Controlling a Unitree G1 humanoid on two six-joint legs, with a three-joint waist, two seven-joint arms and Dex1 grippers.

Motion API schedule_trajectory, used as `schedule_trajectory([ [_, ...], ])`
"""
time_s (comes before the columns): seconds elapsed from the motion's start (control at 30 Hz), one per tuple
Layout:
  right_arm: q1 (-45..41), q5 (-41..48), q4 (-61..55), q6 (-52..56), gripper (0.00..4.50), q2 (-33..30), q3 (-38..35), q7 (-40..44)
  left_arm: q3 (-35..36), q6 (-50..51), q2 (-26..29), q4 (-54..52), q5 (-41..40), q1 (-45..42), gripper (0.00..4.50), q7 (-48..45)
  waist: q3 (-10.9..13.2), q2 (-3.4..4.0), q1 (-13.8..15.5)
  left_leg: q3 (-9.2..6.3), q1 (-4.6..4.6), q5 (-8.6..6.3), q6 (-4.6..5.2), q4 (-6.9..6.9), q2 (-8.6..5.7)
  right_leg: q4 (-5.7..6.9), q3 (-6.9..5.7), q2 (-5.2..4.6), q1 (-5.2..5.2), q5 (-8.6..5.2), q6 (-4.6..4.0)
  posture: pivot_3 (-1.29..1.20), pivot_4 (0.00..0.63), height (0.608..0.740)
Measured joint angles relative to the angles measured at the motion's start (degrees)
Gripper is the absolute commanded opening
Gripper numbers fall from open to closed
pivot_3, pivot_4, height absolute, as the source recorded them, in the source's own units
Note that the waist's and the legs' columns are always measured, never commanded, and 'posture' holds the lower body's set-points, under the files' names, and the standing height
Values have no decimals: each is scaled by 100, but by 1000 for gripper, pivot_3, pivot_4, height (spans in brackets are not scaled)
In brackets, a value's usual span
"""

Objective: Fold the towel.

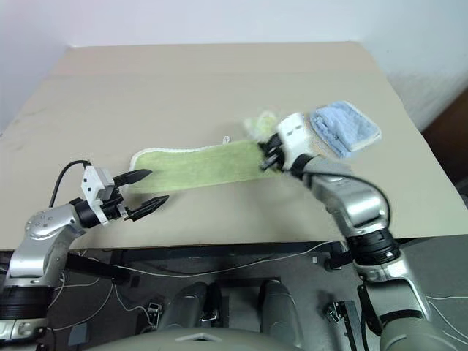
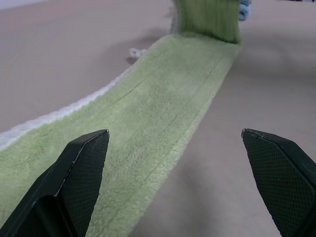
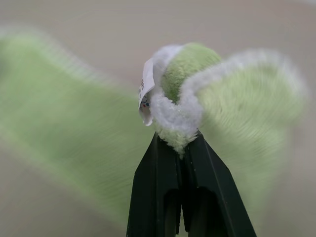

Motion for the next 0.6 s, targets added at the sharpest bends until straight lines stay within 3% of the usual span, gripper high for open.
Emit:
schedule_trajectory([
  [0.13,6,-613,391,-298,41,396,417,155,-32,1,-36,-107,-1,62,4500,83,0,-1,1,0,-8,6,-10,5,-1,1,-1,1,-5,1,1,0,150,740],
  [0.3,22,-955,582,-462,41,623,398,290,-32,36,-37,-282,-9,300,4500,151,0,-1,-8,-1,-9,10,-23,4,1,1,-2,1,-8,1,1,0,150,740],
  [0.43,78,-936,612,-454,996,779,247,477,-30,113,-58,-446,-19,507,4500,250,0,-1,-8,-1,-10,3,-17,3,1,1,-1,1,-10,1,1,0,150,740],
  [0.6,168,-792,389,-382,2757,861,-122,736,24,235,-147,-630,-173,656,4500,382,0,-1,-8,-1,-11,-2,-18,3,1,1,-1,-2,-11,2,1,0,150,740],
])
